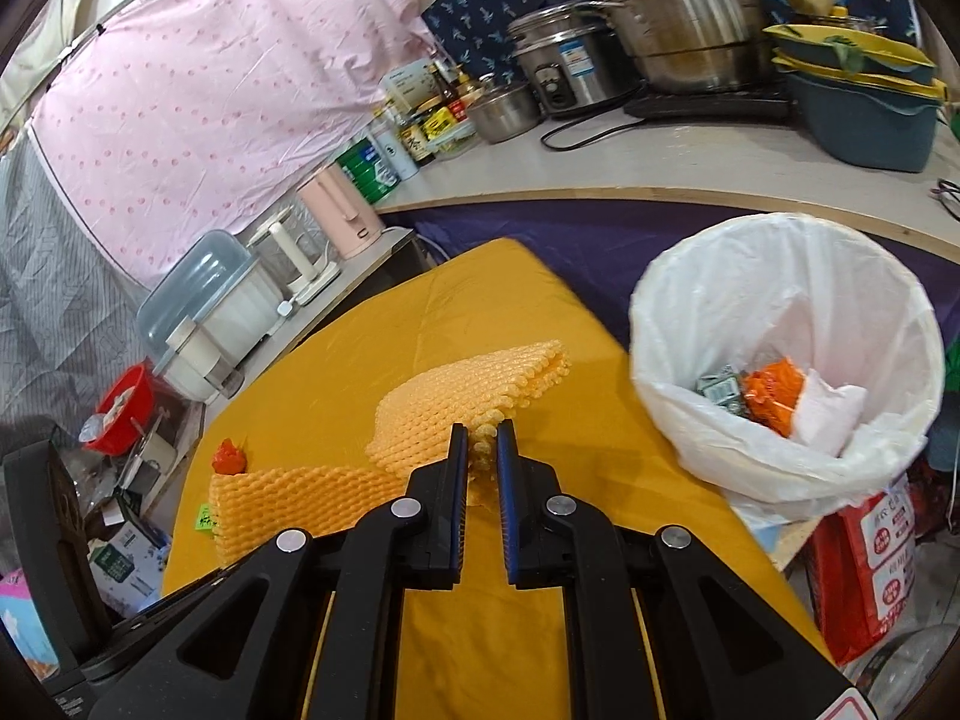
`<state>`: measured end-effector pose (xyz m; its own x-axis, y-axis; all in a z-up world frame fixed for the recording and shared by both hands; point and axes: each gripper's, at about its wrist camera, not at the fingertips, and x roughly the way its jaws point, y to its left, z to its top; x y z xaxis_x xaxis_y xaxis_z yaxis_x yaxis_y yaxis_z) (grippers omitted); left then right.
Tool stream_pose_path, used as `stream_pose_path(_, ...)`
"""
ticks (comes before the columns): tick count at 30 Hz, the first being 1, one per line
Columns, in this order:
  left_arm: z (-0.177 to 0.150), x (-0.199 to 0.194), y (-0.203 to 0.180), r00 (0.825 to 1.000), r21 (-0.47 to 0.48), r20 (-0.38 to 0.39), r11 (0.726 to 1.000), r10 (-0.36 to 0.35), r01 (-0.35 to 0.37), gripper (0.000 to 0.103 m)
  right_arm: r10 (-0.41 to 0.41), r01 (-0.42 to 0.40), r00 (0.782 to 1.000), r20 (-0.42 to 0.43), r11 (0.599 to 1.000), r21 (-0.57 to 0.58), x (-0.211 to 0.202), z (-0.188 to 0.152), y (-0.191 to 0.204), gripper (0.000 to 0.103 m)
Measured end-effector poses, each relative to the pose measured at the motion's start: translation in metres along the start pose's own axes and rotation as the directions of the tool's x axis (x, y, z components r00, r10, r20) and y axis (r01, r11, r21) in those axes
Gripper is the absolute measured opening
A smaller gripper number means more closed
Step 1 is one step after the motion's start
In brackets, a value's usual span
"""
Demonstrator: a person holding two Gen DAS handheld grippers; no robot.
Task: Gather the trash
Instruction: 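Carry both foam nets over the bin and open both grippers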
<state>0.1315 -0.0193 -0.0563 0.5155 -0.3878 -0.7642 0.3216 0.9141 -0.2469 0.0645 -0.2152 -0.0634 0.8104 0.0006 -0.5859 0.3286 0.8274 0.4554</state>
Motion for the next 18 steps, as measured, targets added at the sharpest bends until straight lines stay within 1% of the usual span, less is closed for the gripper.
stream_pose_path(8,-0.012,-0.012,-0.028,1.0,0.04,0.01,0.999,-0.026,0.026,0.01,-0.022,0.02,0.999,0.042,0.999,0.046,-0.026,0.002,-0.03,0.01)
stream_pose_path(15,-0.008,-0.021,-0.049,0.998,0.066,0.031,0.996,-0.057,0.055,0.01,-0.05,0.044,0.995,0.085,0.996,0.076,-0.045,0.007,-0.053,0.01)
stream_pose_path(18,-0.003,-0.024,-0.062,0.996,0.083,0.043,0.994,-0.074,0.07,0.01,-0.076,0.066,0.991,0.111,0.994,0.092,-0.054,0.012,-0.064,0.01)
